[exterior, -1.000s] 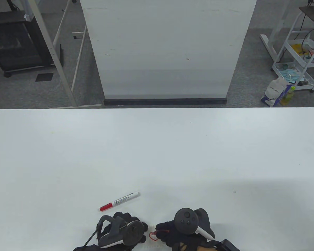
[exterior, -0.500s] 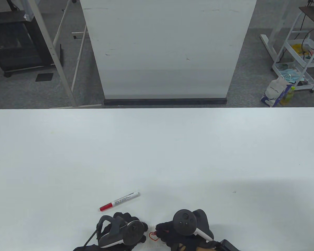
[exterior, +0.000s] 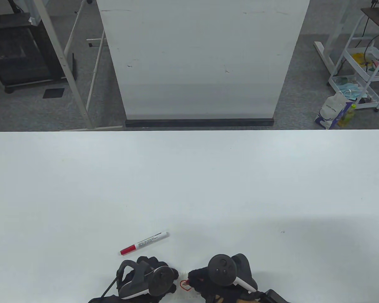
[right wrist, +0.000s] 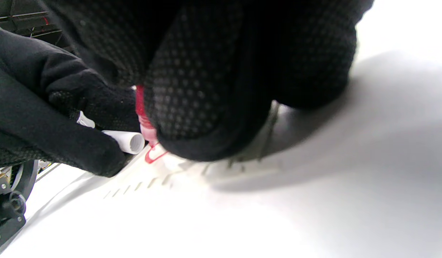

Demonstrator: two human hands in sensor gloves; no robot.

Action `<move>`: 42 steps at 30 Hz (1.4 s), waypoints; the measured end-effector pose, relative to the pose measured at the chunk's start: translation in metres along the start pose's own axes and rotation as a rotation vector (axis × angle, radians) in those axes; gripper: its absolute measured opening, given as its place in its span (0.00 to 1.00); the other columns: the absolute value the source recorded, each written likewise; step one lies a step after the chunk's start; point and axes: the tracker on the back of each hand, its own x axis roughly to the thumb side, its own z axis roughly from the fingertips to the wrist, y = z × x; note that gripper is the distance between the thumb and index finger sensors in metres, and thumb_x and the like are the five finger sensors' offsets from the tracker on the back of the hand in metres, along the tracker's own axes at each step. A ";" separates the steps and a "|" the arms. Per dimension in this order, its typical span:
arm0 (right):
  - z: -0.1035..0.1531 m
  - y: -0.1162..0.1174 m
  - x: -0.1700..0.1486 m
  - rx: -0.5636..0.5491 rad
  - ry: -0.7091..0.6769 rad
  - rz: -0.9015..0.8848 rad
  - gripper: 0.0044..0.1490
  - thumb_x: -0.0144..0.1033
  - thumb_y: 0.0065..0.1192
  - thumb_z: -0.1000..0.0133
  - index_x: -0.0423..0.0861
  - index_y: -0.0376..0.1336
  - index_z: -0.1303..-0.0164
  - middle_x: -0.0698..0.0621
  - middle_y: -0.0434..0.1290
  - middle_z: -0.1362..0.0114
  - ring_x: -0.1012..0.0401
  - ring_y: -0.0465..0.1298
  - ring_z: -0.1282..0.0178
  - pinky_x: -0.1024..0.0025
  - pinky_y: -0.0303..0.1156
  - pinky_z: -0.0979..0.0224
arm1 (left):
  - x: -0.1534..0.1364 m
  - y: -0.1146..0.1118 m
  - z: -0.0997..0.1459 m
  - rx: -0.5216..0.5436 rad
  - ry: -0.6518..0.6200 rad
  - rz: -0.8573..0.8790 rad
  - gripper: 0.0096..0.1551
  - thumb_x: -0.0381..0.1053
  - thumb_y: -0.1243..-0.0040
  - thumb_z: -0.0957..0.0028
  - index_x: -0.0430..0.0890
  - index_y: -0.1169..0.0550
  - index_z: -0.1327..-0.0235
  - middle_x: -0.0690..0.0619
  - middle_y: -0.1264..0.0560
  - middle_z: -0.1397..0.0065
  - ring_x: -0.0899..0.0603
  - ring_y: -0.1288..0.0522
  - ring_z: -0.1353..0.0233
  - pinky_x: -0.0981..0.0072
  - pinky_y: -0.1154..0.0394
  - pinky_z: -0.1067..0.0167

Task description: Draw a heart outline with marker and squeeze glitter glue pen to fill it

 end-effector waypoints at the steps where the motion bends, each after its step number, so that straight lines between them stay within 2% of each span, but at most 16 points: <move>1: 0.000 0.000 0.000 -0.003 0.005 0.006 0.25 0.46 0.72 0.56 0.44 0.79 0.55 0.47 0.89 0.61 0.66 0.90 0.73 0.67 0.88 0.57 | 0.000 0.000 0.000 0.000 0.000 0.000 0.24 0.60 0.24 0.58 0.54 0.14 0.50 0.51 0.13 0.49 0.39 0.17 0.48 0.34 0.29 0.38; 17: 0.000 0.002 0.001 -0.001 0.009 0.016 0.25 0.46 0.71 0.55 0.45 0.79 0.54 0.47 0.88 0.60 0.66 0.89 0.73 0.67 0.88 0.56 | 0.000 0.000 0.000 -0.001 0.000 0.001 0.24 0.59 0.24 0.58 0.54 0.14 0.50 0.51 0.13 0.49 0.39 0.17 0.48 0.34 0.29 0.38; 21: 0.001 0.001 0.002 -0.033 0.028 0.035 0.25 0.46 0.71 0.54 0.46 0.78 0.53 0.47 0.88 0.59 0.66 0.90 0.72 0.67 0.88 0.56 | 0.000 0.000 0.000 0.000 -0.001 0.000 0.24 0.60 0.24 0.58 0.54 0.14 0.50 0.51 0.13 0.49 0.39 0.17 0.48 0.34 0.29 0.38; 26: 0.001 0.001 0.001 -0.002 -0.001 0.008 0.25 0.46 0.72 0.56 0.44 0.79 0.56 0.46 0.88 0.62 0.65 0.89 0.74 0.65 0.87 0.57 | 0.000 0.000 0.000 -0.001 0.000 0.000 0.24 0.59 0.24 0.58 0.54 0.14 0.50 0.51 0.13 0.49 0.39 0.17 0.48 0.34 0.29 0.38; 29: 0.001 0.002 0.002 0.002 0.002 0.032 0.25 0.48 0.71 0.55 0.47 0.79 0.54 0.48 0.88 0.60 0.65 0.89 0.72 0.66 0.87 0.55 | 0.000 0.000 0.000 -0.002 0.000 0.001 0.24 0.60 0.24 0.58 0.54 0.14 0.50 0.51 0.13 0.49 0.39 0.17 0.48 0.34 0.29 0.38; 34: 0.002 0.001 0.001 -0.030 0.024 0.040 0.25 0.47 0.70 0.54 0.45 0.78 0.53 0.47 0.88 0.60 0.66 0.89 0.72 0.66 0.87 0.55 | 0.000 0.001 0.000 0.000 0.000 0.000 0.24 0.59 0.24 0.58 0.54 0.14 0.50 0.51 0.13 0.49 0.39 0.17 0.48 0.34 0.29 0.38; 37: 0.001 0.001 0.001 -0.008 0.002 0.022 0.25 0.46 0.71 0.55 0.45 0.79 0.55 0.46 0.88 0.61 0.65 0.89 0.74 0.65 0.87 0.56 | 0.000 0.001 0.000 -0.001 0.001 -0.001 0.24 0.60 0.24 0.58 0.54 0.14 0.50 0.51 0.13 0.49 0.39 0.17 0.48 0.34 0.29 0.38; 42: 0.001 0.002 0.002 -0.002 0.007 0.048 0.25 0.48 0.70 0.54 0.47 0.78 0.53 0.48 0.88 0.59 0.65 0.89 0.71 0.66 0.86 0.54 | 0.000 0.001 0.000 -0.001 0.000 0.001 0.24 0.60 0.24 0.58 0.54 0.14 0.50 0.51 0.13 0.49 0.39 0.17 0.48 0.34 0.29 0.38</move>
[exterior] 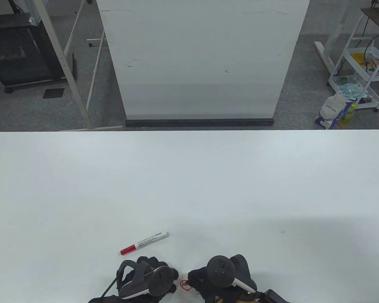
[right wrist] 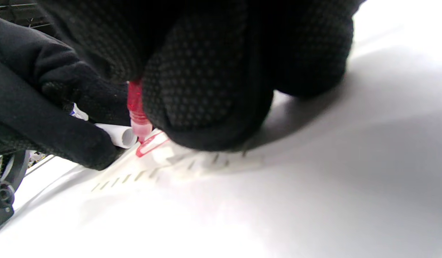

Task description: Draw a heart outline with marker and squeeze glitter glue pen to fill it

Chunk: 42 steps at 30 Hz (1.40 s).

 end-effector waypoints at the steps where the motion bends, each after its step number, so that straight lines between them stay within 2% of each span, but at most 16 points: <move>1: 0.001 0.000 0.000 -0.013 0.010 0.006 0.25 0.48 0.70 0.54 0.47 0.78 0.52 0.49 0.88 0.59 0.66 0.89 0.71 0.66 0.86 0.54 | 0.000 0.000 0.000 0.001 0.000 -0.001 0.24 0.59 0.24 0.58 0.54 0.14 0.50 0.51 0.13 0.49 0.39 0.17 0.48 0.34 0.29 0.38; 20: -0.001 0.000 -0.001 0.006 -0.002 0.007 0.25 0.48 0.70 0.54 0.48 0.78 0.53 0.49 0.87 0.59 0.65 0.89 0.71 0.66 0.86 0.53 | 0.000 0.000 0.000 0.001 -0.002 -0.005 0.24 0.60 0.24 0.58 0.54 0.14 0.50 0.51 0.13 0.49 0.39 0.17 0.48 0.34 0.29 0.38; 25: 0.001 -0.002 -0.002 -0.033 0.024 0.017 0.25 0.48 0.69 0.53 0.47 0.78 0.52 0.49 0.88 0.59 0.65 0.89 0.71 0.66 0.86 0.54 | 0.001 0.000 0.000 0.002 -0.002 -0.007 0.24 0.60 0.24 0.58 0.54 0.14 0.50 0.51 0.13 0.49 0.39 0.17 0.48 0.34 0.29 0.38; 30: 0.000 -0.003 -0.005 -0.004 -0.002 -0.010 0.25 0.47 0.71 0.56 0.46 0.79 0.56 0.47 0.88 0.62 0.64 0.89 0.74 0.65 0.86 0.55 | 0.001 0.000 0.000 0.000 -0.001 -0.008 0.24 0.60 0.24 0.58 0.54 0.14 0.50 0.51 0.13 0.49 0.39 0.17 0.48 0.34 0.29 0.38; 37: 0.001 -0.003 -0.004 -0.030 0.016 0.014 0.25 0.47 0.70 0.54 0.47 0.78 0.54 0.48 0.88 0.60 0.65 0.89 0.73 0.66 0.87 0.54 | 0.001 0.000 0.000 0.000 -0.001 -0.010 0.24 0.60 0.24 0.58 0.54 0.14 0.50 0.51 0.13 0.49 0.39 0.17 0.48 0.34 0.29 0.38; 42: 0.000 -0.003 -0.004 0.004 -0.024 0.004 0.25 0.47 0.70 0.56 0.47 0.79 0.56 0.47 0.88 0.62 0.65 0.88 0.74 0.65 0.86 0.55 | 0.001 0.000 0.000 -0.001 0.000 -0.009 0.24 0.59 0.24 0.58 0.54 0.14 0.50 0.51 0.13 0.49 0.39 0.17 0.48 0.34 0.29 0.38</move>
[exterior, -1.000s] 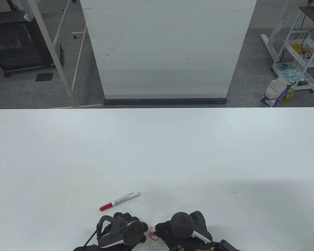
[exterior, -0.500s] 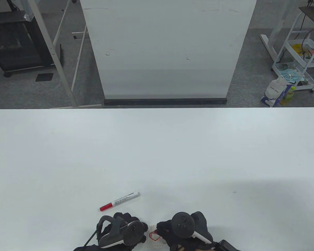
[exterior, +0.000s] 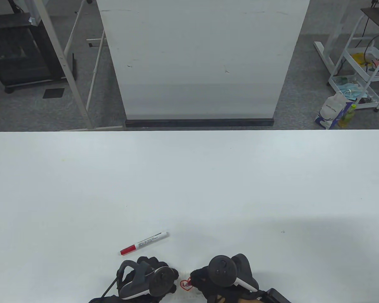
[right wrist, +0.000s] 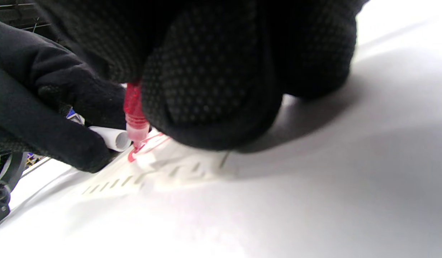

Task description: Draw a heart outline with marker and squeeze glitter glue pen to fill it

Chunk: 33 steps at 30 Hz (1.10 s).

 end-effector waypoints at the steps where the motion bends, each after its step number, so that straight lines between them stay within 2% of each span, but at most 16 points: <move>1: 0.000 0.000 0.000 0.004 -0.001 0.000 0.25 0.47 0.70 0.56 0.47 0.79 0.55 0.48 0.88 0.61 0.65 0.88 0.74 0.65 0.86 0.55 | 0.000 0.000 0.000 0.000 0.000 -0.001 0.24 0.60 0.24 0.58 0.54 0.14 0.50 0.51 0.13 0.49 0.39 0.17 0.47 0.34 0.29 0.38; 6: 0.000 0.001 0.001 -0.010 0.010 0.020 0.25 0.48 0.69 0.53 0.48 0.78 0.52 0.48 0.87 0.58 0.65 0.89 0.71 0.66 0.86 0.53 | 0.000 0.000 0.000 0.001 -0.001 0.000 0.24 0.60 0.24 0.58 0.54 0.14 0.50 0.51 0.13 0.49 0.39 0.17 0.47 0.34 0.29 0.38; 12: 0.000 0.000 0.000 0.009 -0.015 0.008 0.25 0.48 0.70 0.56 0.47 0.79 0.56 0.48 0.88 0.61 0.65 0.88 0.73 0.65 0.86 0.54 | 0.000 0.001 0.001 0.000 0.000 0.000 0.24 0.60 0.24 0.58 0.54 0.14 0.50 0.51 0.13 0.49 0.39 0.17 0.48 0.34 0.29 0.38; 18: 0.000 -0.002 -0.001 -0.028 0.026 0.015 0.25 0.48 0.70 0.54 0.48 0.78 0.53 0.49 0.87 0.58 0.65 0.89 0.71 0.65 0.86 0.53 | 0.000 0.001 0.001 0.001 -0.001 -0.001 0.24 0.60 0.24 0.58 0.54 0.14 0.50 0.51 0.13 0.49 0.39 0.17 0.48 0.34 0.29 0.38; 23: -0.001 -0.002 -0.002 0.009 -0.029 0.013 0.25 0.48 0.71 0.57 0.47 0.80 0.57 0.48 0.88 0.62 0.65 0.89 0.74 0.66 0.86 0.55 | 0.000 0.001 0.000 0.000 -0.001 -0.001 0.24 0.59 0.24 0.58 0.54 0.14 0.50 0.51 0.13 0.49 0.39 0.17 0.48 0.34 0.29 0.38; 29: -0.001 -0.003 -0.003 -0.021 0.015 0.018 0.25 0.48 0.70 0.54 0.48 0.78 0.52 0.49 0.88 0.59 0.65 0.89 0.71 0.66 0.86 0.53 | 0.000 0.001 0.000 0.000 -0.002 -0.001 0.24 0.60 0.24 0.58 0.54 0.14 0.50 0.51 0.13 0.49 0.39 0.17 0.48 0.34 0.29 0.38; 33: -0.001 -0.002 -0.003 -0.007 -0.014 0.016 0.25 0.48 0.70 0.56 0.47 0.80 0.56 0.48 0.88 0.62 0.65 0.89 0.74 0.66 0.86 0.55 | 0.000 0.001 0.000 -0.001 0.000 -0.001 0.24 0.59 0.24 0.58 0.54 0.14 0.50 0.51 0.13 0.49 0.39 0.17 0.48 0.34 0.29 0.38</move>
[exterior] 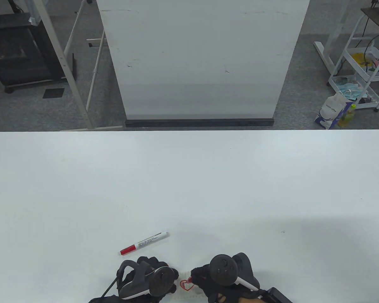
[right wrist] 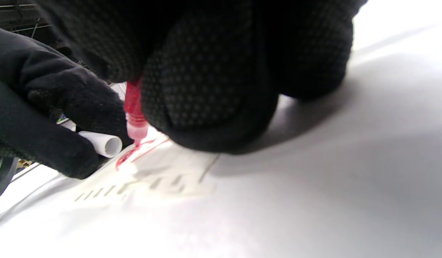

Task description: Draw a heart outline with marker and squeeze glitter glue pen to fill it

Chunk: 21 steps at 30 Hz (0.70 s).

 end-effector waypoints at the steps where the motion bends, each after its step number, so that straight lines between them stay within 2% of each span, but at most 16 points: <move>1: 0.000 0.000 0.000 0.009 -0.010 -0.001 0.25 0.48 0.70 0.56 0.47 0.80 0.57 0.48 0.88 0.63 0.65 0.89 0.75 0.66 0.86 0.55 | 0.000 0.000 0.000 0.000 0.000 0.000 0.24 0.59 0.24 0.58 0.54 0.14 0.50 0.51 0.13 0.49 0.39 0.17 0.48 0.34 0.29 0.38; 5: -0.001 0.000 -0.001 0.018 -0.013 -0.006 0.25 0.48 0.70 0.57 0.47 0.80 0.57 0.48 0.88 0.63 0.65 0.89 0.75 0.66 0.86 0.55 | 0.000 0.000 0.000 -0.001 0.001 -0.001 0.24 0.60 0.24 0.58 0.54 0.14 0.50 0.51 0.13 0.49 0.39 0.17 0.48 0.34 0.29 0.38; 9: 0.000 0.000 -0.001 -0.008 0.011 0.003 0.25 0.47 0.70 0.54 0.47 0.78 0.52 0.48 0.87 0.58 0.64 0.89 0.71 0.65 0.86 0.52 | 0.000 0.000 0.000 0.000 0.000 -0.002 0.24 0.60 0.24 0.58 0.54 0.14 0.50 0.51 0.13 0.49 0.39 0.17 0.48 0.34 0.29 0.38; 16: -0.001 0.000 -0.001 0.029 -0.046 0.003 0.25 0.48 0.70 0.56 0.47 0.80 0.57 0.48 0.88 0.62 0.64 0.89 0.74 0.65 0.85 0.53 | 0.000 0.000 0.000 -0.001 0.002 -0.001 0.24 0.60 0.24 0.58 0.54 0.14 0.50 0.51 0.13 0.49 0.39 0.17 0.47 0.34 0.29 0.38; 21: 0.000 0.000 -0.001 0.019 -0.016 0.005 0.25 0.48 0.69 0.53 0.48 0.78 0.53 0.49 0.87 0.59 0.64 0.89 0.71 0.65 0.85 0.52 | 0.000 0.000 0.000 -0.001 0.002 -0.002 0.24 0.60 0.24 0.58 0.54 0.14 0.50 0.51 0.13 0.49 0.39 0.17 0.47 0.34 0.29 0.38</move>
